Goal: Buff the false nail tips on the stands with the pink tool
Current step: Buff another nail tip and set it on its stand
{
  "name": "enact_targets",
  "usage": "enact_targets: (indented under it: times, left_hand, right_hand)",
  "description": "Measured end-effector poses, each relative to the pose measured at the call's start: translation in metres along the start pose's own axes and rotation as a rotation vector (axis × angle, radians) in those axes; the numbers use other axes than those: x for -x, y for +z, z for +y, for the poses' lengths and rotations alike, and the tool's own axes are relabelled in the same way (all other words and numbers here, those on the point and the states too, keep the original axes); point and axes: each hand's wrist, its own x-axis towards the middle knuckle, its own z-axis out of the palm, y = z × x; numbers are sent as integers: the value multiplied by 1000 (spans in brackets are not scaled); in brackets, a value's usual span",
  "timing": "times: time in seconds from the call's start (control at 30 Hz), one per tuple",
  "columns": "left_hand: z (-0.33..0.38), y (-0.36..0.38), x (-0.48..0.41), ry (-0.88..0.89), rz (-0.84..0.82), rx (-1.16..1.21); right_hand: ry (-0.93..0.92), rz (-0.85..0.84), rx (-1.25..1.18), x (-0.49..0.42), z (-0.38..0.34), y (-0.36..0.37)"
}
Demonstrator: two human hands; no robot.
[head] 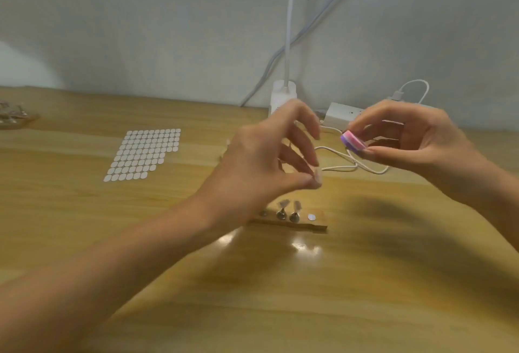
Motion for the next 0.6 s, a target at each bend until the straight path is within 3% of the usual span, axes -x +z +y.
enact_targets:
  times: [0.13,0.27,0.43,0.6]
  left_hand:
    - [-3,-5,0,-37,26,57]
    - [-5,-1,1,-16,89,150]
    - [-9,3,6,-66,124,237]
    - [-10,2,7,46,200,145]
  right_hand:
    - [-186,129,114,0,-15,28]
    - [-328,113,386,3,-28,43]
    - [-332,220,490,3,-28,39]
    - [-360,148,536,3,-28,41]
